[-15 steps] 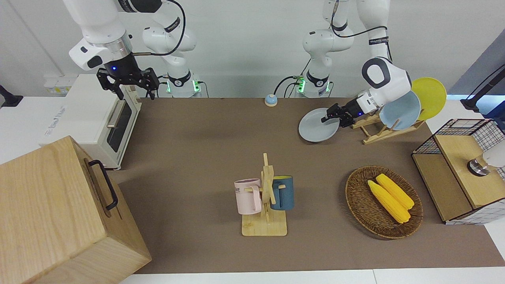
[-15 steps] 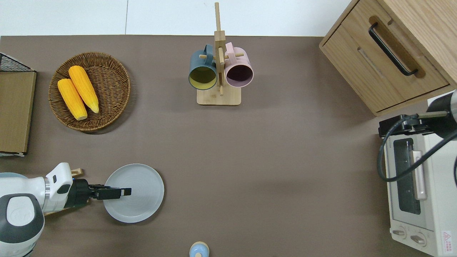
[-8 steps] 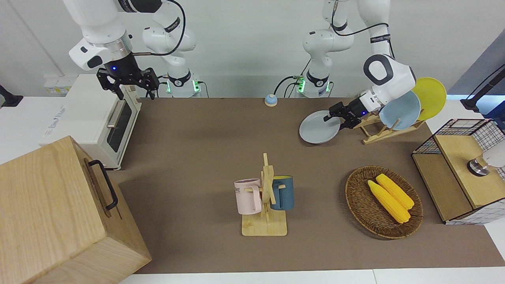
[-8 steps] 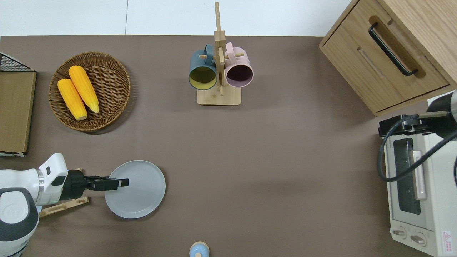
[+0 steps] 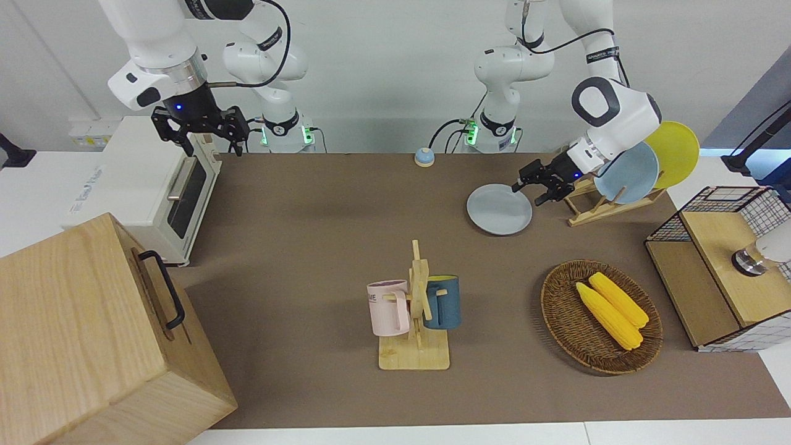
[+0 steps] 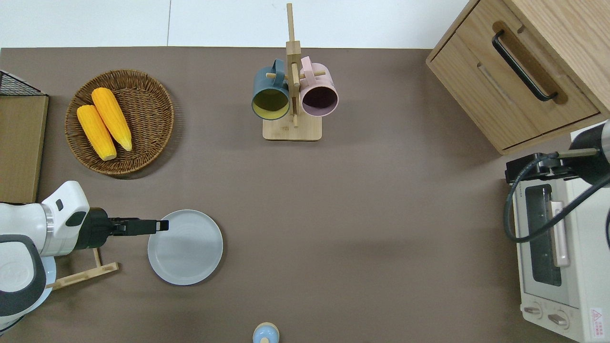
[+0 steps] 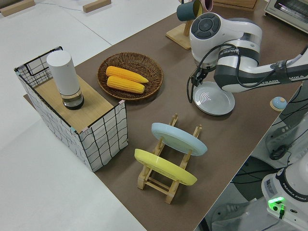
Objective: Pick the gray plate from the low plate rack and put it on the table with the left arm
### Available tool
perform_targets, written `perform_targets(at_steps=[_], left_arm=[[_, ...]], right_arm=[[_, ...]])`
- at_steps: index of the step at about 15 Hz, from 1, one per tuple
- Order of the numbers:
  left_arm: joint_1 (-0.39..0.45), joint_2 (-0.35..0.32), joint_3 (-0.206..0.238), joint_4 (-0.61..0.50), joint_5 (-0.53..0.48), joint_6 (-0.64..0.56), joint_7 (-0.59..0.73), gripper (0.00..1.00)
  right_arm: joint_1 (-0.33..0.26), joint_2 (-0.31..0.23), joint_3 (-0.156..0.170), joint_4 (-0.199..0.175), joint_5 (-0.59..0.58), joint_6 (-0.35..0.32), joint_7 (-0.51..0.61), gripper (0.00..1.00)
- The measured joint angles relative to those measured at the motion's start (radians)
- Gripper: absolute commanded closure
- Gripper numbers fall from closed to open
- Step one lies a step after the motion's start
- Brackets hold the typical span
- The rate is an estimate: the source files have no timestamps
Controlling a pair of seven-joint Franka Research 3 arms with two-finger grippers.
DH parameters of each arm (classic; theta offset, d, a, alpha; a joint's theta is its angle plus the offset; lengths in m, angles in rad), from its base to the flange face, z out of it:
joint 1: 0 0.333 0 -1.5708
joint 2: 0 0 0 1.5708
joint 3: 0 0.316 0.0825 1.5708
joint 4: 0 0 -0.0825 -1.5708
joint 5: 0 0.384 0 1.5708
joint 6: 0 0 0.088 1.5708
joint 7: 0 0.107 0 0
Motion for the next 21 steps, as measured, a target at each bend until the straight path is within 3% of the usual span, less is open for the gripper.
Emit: perform_targets(at_steps=[4, 10, 17, 21], left_arm=[[-0.003, -0.004, -0.039, 0.082, 0.103, -0.028, -0.161, 0.01], [-0.008, -0.014, -0.084, 0.268, 0.31, -0.195, -0.403, 0.01], [-0.008, -0.015, -0.084, 0.415, 0.479, -0.362, -0.455, 0.01], [-0.008, -0.014, -0.084, 0.436, 0.502, -0.386, -0.458, 0.0]], right_arm=[[0.0, 0.0, 0.0, 0.0, 0.0, 0.0, 0.0, 0.017], [0.0, 0.0, 0.0, 0.0, 0.0, 0.0, 0.0, 0.017], [0.0, 0.0, 0.0, 0.0, 0.0, 0.0, 0.0, 0.017], [0.0, 0.0, 0.0, 0.0, 0.0, 0.0, 0.0, 0.017]])
